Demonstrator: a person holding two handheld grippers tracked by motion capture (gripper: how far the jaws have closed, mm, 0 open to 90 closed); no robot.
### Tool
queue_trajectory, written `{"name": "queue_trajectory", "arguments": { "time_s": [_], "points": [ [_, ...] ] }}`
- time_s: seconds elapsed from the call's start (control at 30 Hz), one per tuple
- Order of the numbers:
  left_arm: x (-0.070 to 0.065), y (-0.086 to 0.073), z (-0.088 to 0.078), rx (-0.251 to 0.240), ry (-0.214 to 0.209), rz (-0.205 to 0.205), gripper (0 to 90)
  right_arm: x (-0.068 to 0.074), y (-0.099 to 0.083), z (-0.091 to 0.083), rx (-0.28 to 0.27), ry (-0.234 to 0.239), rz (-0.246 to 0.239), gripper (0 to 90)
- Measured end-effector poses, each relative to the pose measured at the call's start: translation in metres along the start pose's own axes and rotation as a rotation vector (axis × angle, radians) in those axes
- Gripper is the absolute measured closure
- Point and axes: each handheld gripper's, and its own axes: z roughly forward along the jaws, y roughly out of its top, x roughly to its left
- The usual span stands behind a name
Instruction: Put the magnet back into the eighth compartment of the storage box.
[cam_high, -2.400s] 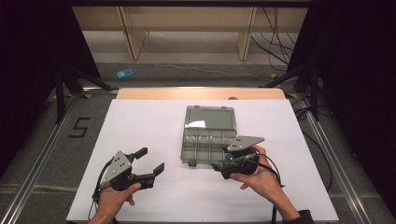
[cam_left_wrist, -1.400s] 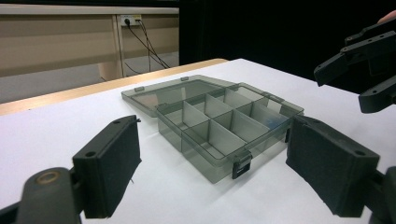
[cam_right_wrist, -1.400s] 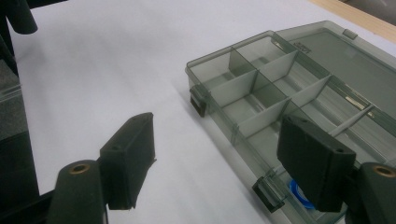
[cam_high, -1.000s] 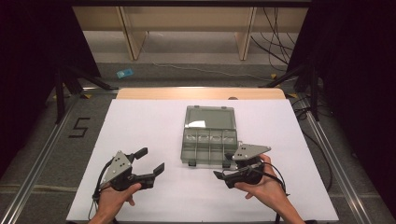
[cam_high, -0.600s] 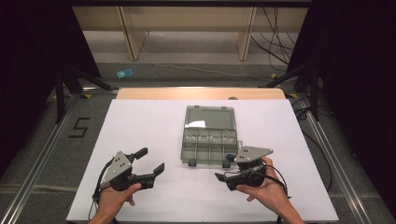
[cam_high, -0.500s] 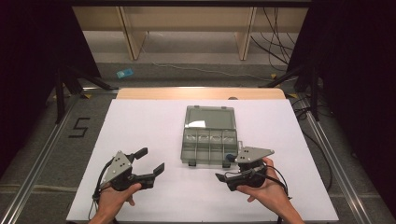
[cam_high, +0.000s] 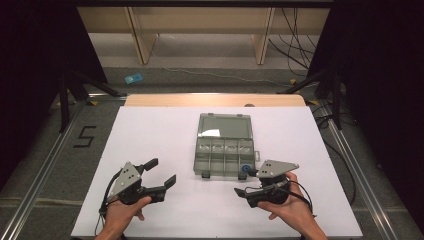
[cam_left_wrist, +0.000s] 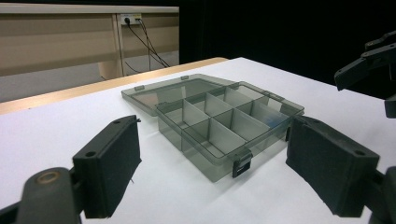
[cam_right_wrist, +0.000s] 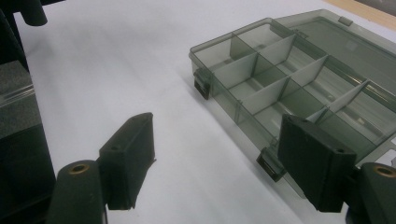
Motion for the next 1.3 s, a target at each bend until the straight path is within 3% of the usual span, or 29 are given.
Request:
{"name": "queue_trajectory", "arguments": {
  "time_s": [0.87, 1.3],
  "points": [
    [0.001, 0.000, -0.001, 0.006, 0.001, 0.008, 17.1, 0.009, -0.019, -0.014, -0.056, -0.014, 0.021, 23.7],
    [0.000, 0.000, -0.001, 0.003, 0.001, 0.005, 17.1, 0.011, -0.026, -0.020, -0.049, -0.022, 0.039, 23.9]
  ]
}}
